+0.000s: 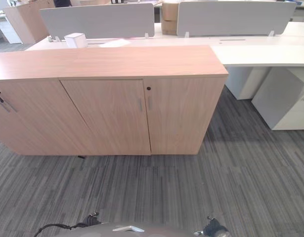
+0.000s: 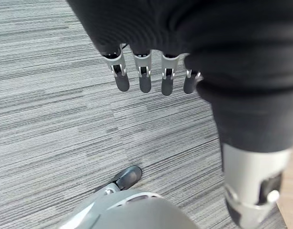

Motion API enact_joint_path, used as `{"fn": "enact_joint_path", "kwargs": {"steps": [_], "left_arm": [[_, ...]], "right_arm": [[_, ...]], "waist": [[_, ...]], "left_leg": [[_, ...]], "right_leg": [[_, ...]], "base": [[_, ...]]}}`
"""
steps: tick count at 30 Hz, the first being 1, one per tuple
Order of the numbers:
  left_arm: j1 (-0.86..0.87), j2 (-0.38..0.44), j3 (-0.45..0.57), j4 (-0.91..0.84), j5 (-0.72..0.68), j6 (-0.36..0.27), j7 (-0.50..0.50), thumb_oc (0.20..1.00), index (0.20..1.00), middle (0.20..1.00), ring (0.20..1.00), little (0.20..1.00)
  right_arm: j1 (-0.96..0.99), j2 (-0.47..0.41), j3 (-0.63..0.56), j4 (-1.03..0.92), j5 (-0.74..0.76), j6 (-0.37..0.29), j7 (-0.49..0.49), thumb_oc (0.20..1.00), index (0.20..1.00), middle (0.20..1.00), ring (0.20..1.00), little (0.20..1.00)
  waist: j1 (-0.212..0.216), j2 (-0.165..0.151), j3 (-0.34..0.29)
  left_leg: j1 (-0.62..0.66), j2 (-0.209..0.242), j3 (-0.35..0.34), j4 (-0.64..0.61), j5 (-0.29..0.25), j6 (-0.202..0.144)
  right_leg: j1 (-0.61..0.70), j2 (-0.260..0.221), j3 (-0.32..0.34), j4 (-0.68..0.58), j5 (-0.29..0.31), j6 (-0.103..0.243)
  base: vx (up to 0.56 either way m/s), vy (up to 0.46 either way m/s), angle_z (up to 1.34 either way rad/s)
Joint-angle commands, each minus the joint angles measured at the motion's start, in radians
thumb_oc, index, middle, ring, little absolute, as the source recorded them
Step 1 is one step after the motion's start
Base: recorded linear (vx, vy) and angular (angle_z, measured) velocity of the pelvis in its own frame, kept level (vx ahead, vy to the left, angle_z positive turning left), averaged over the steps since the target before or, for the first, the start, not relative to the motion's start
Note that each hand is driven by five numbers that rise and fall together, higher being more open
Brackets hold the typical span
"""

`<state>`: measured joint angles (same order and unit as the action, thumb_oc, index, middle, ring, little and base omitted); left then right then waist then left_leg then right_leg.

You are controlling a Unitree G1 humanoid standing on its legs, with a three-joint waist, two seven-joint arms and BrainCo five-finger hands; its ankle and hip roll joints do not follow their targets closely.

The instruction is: Put the empty folder in the office cabinet

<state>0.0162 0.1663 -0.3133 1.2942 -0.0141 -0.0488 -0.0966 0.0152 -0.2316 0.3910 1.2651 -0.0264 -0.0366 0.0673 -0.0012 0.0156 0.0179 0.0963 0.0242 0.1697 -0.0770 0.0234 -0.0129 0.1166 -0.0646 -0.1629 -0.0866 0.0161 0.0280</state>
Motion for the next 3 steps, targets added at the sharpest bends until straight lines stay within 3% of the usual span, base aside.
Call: {"fn": "enact_joint_path", "kwargs": {"steps": [1,3], "left_arm": [[-0.029,0.002,0.008,0.083,0.019,-0.006,0.015,1.0,1.0,1.0,1.0,1.0],[-0.029,0.002,0.008,0.083,0.019,-0.006,0.015,1.0,1.0,1.0,1.0,1.0]], "right_arm": [[-0.064,0.005,0.028,0.051,0.011,-0.001,0.001,1.0,1.0,1.0,1.0,1.0],[-0.064,0.005,0.028,0.051,0.011,-0.001,0.001,1.0,1.0,1.0,1.0,1.0]], "waist": [[0.013,-0.009,-0.009],[0.013,-0.009,-0.009]], "left_leg": [[-0.028,0.019,-0.046,0.047,-0.025,-0.045],[-0.028,0.019,-0.046,0.047,-0.025,-0.045]], "right_leg": [[-0.013,-0.025,0.008,0.031,-0.019,0.055],[-0.013,-0.025,0.008,0.031,-0.019,0.055]], "base": [[0.04,0.019,0.08],[0.01,0.005,0.02]]}}
